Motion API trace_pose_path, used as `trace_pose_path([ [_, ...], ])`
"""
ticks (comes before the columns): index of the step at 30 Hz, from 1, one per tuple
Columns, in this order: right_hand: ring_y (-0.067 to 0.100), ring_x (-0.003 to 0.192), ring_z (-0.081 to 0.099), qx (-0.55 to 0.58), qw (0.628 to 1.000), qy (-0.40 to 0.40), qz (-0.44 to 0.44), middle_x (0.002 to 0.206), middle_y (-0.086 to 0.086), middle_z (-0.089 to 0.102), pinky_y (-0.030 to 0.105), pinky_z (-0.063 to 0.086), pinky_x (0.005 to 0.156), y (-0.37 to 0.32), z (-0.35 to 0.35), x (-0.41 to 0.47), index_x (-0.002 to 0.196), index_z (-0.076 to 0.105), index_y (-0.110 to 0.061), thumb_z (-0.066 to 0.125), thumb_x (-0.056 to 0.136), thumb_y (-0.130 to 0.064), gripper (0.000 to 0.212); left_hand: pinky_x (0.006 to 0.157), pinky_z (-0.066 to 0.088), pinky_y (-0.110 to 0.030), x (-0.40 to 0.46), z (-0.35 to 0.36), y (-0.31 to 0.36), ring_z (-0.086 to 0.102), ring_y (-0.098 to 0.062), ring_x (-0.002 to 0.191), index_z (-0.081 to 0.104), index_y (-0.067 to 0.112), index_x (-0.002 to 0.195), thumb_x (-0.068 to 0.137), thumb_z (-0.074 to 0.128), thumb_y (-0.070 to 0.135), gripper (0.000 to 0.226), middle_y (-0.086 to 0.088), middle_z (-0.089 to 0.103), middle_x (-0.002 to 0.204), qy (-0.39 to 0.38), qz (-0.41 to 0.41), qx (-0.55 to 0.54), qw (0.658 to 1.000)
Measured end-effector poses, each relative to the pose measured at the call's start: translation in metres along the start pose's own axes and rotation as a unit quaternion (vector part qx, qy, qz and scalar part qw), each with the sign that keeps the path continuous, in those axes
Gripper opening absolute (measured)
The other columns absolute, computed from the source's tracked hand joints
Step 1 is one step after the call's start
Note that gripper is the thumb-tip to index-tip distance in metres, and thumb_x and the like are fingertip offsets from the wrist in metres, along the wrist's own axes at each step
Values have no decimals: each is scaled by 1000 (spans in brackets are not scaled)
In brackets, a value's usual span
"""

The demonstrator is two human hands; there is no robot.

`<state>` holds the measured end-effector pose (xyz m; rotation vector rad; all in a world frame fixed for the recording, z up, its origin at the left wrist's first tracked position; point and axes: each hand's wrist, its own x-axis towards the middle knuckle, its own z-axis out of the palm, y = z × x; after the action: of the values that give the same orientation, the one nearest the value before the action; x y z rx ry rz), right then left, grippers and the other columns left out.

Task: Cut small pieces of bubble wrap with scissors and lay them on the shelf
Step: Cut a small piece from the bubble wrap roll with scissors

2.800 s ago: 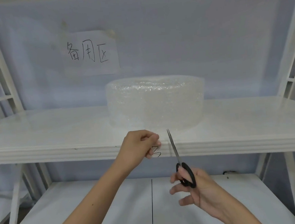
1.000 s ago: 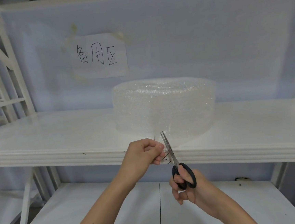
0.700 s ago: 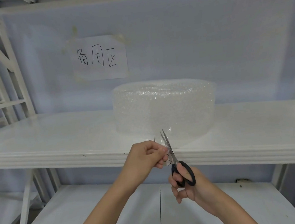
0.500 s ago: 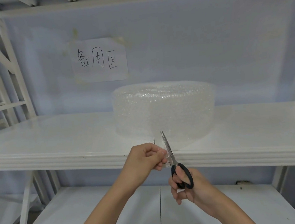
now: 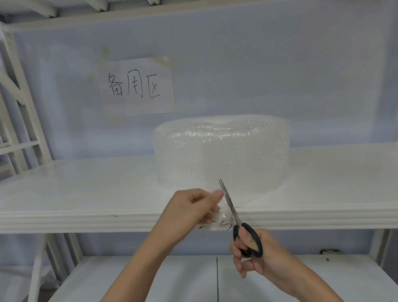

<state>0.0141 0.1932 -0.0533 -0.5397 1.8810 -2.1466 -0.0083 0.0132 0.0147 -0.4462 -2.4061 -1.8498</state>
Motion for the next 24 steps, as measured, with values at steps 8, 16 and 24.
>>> trace_pose_path([
  [8,21,50,51,11,1000,9,9,63,5,52,31,45,49,3,4,3,53,53,-19,81,49,-67,56,65,57,-34,9,15,3,57,-8,51,61,14,68,97,56,32,34,11,57,56,66,66,58,994],
  [16,22,52,50,8,999,10,30,66,8,49,33,46,51,-1,2,-2,58,48,-14,62,79,-46,40,51,44,-16,13,20,-8,49,-7,48,60,12,69,99,54,24,33,10,52,53,75,69,11,995],
  [24,22,53,50,-9,1000,11,13,67,6,52,33,47,51,-11,1,3,55,54,-19,59,79,-49,39,57,47,-21,12,20,-9,50,-10,52,62,14,70,98,56,25,30,7,55,56,43,71,-9,997],
])
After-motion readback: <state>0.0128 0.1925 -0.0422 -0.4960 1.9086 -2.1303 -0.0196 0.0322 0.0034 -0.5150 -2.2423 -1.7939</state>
